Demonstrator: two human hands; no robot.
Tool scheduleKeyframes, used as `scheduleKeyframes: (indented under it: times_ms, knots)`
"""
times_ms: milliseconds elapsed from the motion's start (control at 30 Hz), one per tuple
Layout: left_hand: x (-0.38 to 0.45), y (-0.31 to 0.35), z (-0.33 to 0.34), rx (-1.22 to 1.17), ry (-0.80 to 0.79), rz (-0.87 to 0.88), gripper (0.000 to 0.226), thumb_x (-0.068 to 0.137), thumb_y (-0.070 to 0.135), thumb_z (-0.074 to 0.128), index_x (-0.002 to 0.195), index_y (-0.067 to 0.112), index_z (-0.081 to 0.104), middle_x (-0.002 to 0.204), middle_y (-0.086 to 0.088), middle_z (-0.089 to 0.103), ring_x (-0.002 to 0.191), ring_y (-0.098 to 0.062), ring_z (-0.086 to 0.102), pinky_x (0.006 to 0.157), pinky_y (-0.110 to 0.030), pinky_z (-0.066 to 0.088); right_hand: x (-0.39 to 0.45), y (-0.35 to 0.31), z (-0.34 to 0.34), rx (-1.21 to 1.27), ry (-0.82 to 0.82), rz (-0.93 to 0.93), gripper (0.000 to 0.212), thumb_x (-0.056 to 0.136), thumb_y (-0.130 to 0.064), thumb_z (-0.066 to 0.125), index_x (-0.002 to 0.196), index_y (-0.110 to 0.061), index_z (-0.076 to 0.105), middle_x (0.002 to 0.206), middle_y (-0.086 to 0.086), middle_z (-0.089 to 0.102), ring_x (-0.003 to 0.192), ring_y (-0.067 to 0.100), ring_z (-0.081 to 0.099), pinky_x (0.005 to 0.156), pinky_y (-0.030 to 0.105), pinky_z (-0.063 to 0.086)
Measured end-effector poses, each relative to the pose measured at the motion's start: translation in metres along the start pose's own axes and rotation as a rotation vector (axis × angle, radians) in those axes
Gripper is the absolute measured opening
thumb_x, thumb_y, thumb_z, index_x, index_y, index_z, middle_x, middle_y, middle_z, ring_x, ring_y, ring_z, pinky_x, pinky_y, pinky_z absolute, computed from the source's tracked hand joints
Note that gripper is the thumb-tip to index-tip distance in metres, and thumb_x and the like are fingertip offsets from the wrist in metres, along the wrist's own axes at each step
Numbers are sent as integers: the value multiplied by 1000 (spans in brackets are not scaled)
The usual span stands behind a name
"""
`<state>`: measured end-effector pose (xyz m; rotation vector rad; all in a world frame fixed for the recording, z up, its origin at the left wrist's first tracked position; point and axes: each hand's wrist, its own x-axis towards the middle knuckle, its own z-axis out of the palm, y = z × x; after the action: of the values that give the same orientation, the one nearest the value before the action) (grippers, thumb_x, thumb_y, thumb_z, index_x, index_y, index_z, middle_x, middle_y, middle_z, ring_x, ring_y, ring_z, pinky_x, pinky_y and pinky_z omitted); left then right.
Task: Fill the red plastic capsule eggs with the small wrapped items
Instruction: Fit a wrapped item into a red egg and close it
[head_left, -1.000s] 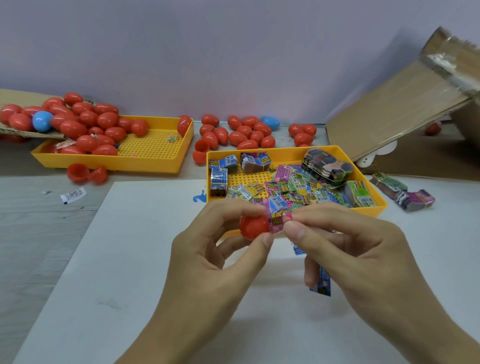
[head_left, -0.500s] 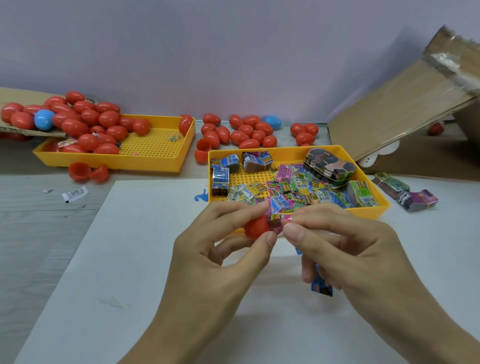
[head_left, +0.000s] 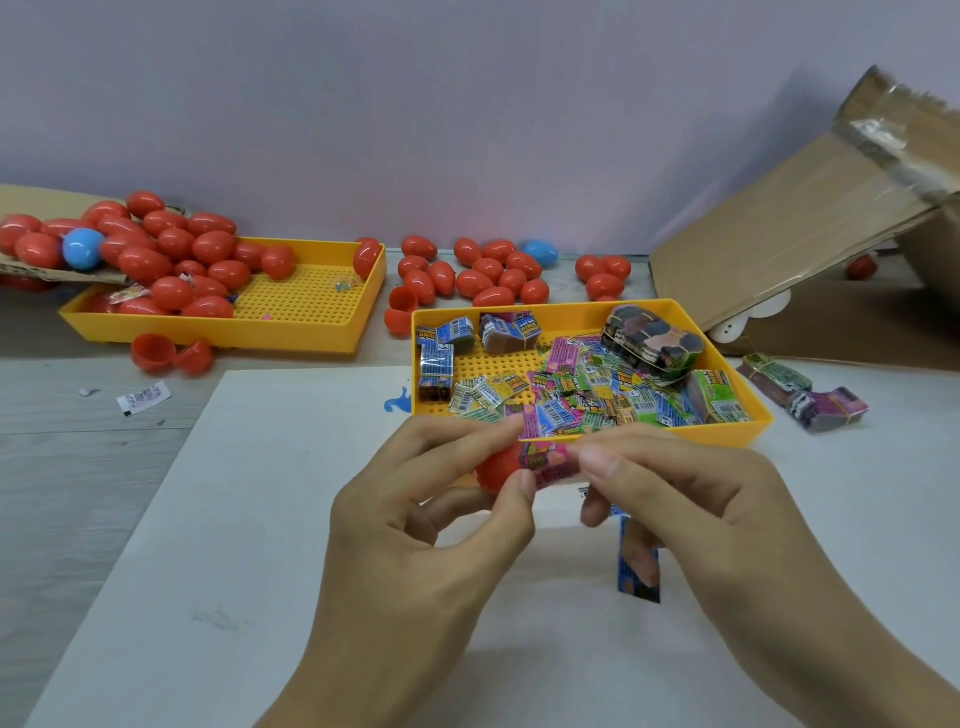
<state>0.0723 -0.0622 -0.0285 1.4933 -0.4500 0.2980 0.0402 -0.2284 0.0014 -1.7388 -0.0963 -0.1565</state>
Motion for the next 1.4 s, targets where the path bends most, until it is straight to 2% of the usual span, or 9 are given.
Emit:
scheduleKeyframes:
  times_ms: [133, 233, 433, 567, 667, 800, 967, 1133, 1400]
  knots:
    - [-1, 1, 1, 88, -16, 78, 36, 78, 21, 71, 113, 28, 75, 99, 5, 66, 87, -18, 70, 72, -20, 58, 5, 3, -4, 66, 28, 144, 19, 69, -39, 80, 81, -23, 81, 78, 7, 70, 63, 50, 48, 43, 21, 39]
    - [-2, 2, 3, 234, -42, 199, 33, 81, 18, 68, 114, 20, 73, 102, -2, 66, 92, -15, 68, 71, -21, 58, 5, 2, -5, 86, 23, 205, 29, 64, -40, 70, 80, -20, 81, 80, 7, 70, 60, 39, 44, 42, 20, 38]
    - [-2, 2, 2, 294, -21, 289, 34, 83, 14, 67, 117, 14, 68, 103, -4, 65, 89, -14, 68, 71, -21, 58, 8, 1, -7, 71, 34, 257, 9, 70, -24, 75, 76, -21, 81, 77, 1, 67, 60, 31, 50, 41, 20, 39]
    - [-2, 2, 4, 242, -14, 273, 36, 82, 14, 68, 118, 18, 67, 103, -1, 65, 88, -15, 69, 70, -20, 57, 5, 0, -4, 52, 0, 255, 27, 60, -35, 91, 81, -24, 78, 68, 3, 69, 62, 26, 61, 43, 24, 45]
    - [-3, 1, 4, 222, -11, 247, 35, 82, 16, 68, 117, 19, 69, 102, 4, 64, 88, -15, 69, 70, -20, 58, 5, 1, -4, 56, 18, 208, 27, 63, -41, 80, 85, -26, 78, 71, 7, 71, 68, 19, 70, 43, 26, 48]
    - [-4, 2, 4, 155, -14, 188, 37, 81, 18, 69, 118, 22, 71, 103, 7, 63, 90, -19, 69, 71, -22, 59, 6, -2, -4, 66, -17, 181, 23, 66, -38, 70, 81, -24, 79, 68, 5, 72, 63, 18, 69, 42, 26, 48]
    - [-4, 1, 4, 47, -12, 135, 37, 82, 17, 69, 118, 23, 70, 102, 4, 65, 89, -23, 70, 71, -25, 60, 8, -4, -7, 65, -63, 211, 10, 74, -32, 82, 80, -25, 80, 66, 6, 70, 60, 13, 65, 41, 23, 46]
    - [-4, 1, 4, 3, -26, 74, 37, 83, 20, 67, 119, 25, 71, 103, 4, 65, 92, -24, 70, 73, -30, 62, 10, -6, -11, 21, -118, 273, 28, 61, -43, 70, 79, -23, 79, 63, 8, 69, 58, 20, 62, 42, 22, 44]
    - [-5, 3, 4, -11, -48, 12, 36, 85, 27, 64, 119, 31, 70, 107, 5, 62, 94, -20, 68, 74, -27, 61, 10, -10, -15, -22, -123, 179, 24, 66, -42, 77, 78, -22, 78, 62, 8, 68, 50, 7, 60, 39, 19, 40]
